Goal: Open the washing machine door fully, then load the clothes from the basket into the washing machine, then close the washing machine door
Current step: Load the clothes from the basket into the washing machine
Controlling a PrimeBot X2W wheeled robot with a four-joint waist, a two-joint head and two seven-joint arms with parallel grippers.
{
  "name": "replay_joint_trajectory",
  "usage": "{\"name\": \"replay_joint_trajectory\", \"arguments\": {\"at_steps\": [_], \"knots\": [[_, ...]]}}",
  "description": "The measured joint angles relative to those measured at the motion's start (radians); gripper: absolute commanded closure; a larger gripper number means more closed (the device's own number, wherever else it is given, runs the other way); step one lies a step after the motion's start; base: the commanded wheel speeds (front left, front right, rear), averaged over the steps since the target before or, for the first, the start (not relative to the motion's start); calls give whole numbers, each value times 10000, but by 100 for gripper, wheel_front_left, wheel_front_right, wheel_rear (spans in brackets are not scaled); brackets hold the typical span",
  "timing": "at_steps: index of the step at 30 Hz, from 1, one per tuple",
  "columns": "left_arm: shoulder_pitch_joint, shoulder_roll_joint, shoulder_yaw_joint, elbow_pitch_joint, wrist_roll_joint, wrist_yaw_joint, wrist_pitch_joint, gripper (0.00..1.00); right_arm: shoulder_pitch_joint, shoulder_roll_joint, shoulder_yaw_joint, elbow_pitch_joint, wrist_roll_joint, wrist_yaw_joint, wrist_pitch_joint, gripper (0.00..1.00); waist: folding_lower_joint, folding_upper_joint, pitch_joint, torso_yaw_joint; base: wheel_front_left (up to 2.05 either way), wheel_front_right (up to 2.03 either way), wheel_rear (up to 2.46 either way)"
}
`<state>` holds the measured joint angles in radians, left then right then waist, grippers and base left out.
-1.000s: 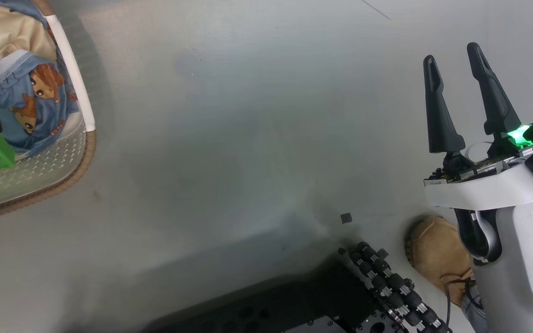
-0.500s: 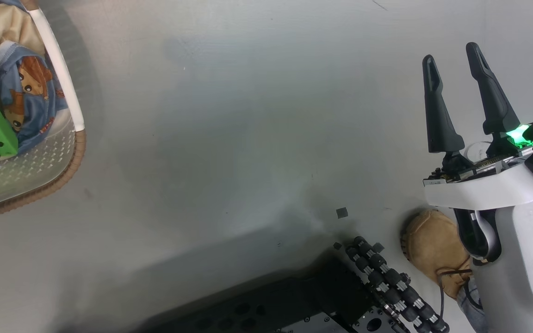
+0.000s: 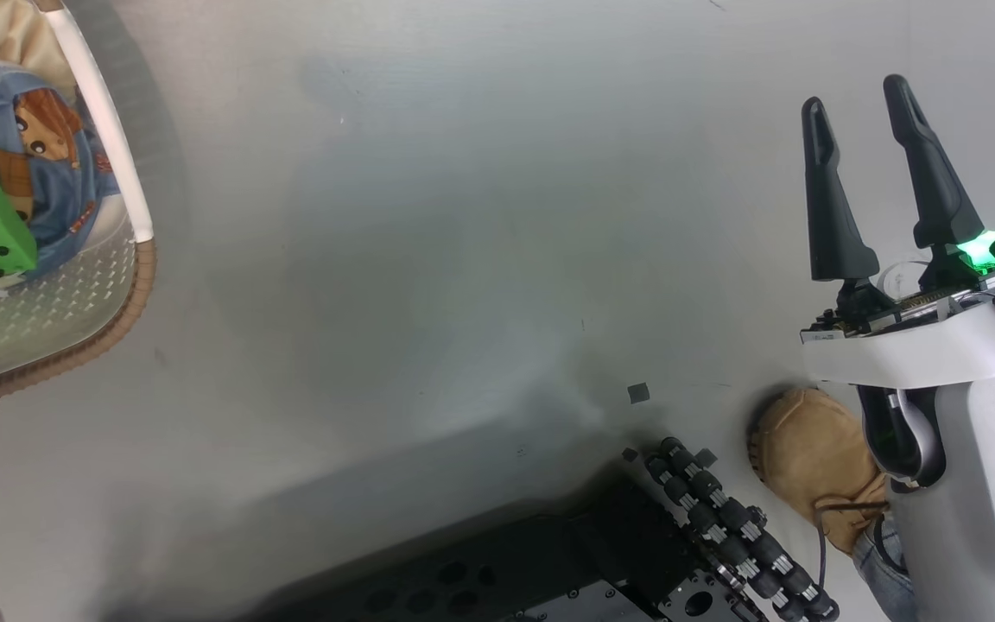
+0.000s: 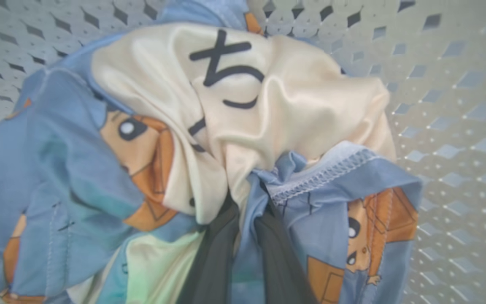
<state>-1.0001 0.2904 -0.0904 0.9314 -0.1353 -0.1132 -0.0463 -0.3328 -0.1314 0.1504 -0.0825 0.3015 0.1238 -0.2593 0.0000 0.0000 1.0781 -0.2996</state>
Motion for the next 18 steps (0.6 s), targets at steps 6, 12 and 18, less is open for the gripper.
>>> {"name": "replay_joint_trajectory", "arguments": {"at_steps": [6,12,18], "knots": [[73,-525,40,69,-117,0,-1103,100,-122,42,-282,115,25,0,0,0,0,0,-167,164,0,0,0],[775,-1193,265,40,-514,4,-2148,100,-383,35,-591,324,8,0,0,0,0,0,-757,539,0,0,0],[1413,-1732,301,-240,-633,15,-2148,100,-394,-6,-813,470,-25,0,0,0,0,0,-1461,963,0,0,0]]}}
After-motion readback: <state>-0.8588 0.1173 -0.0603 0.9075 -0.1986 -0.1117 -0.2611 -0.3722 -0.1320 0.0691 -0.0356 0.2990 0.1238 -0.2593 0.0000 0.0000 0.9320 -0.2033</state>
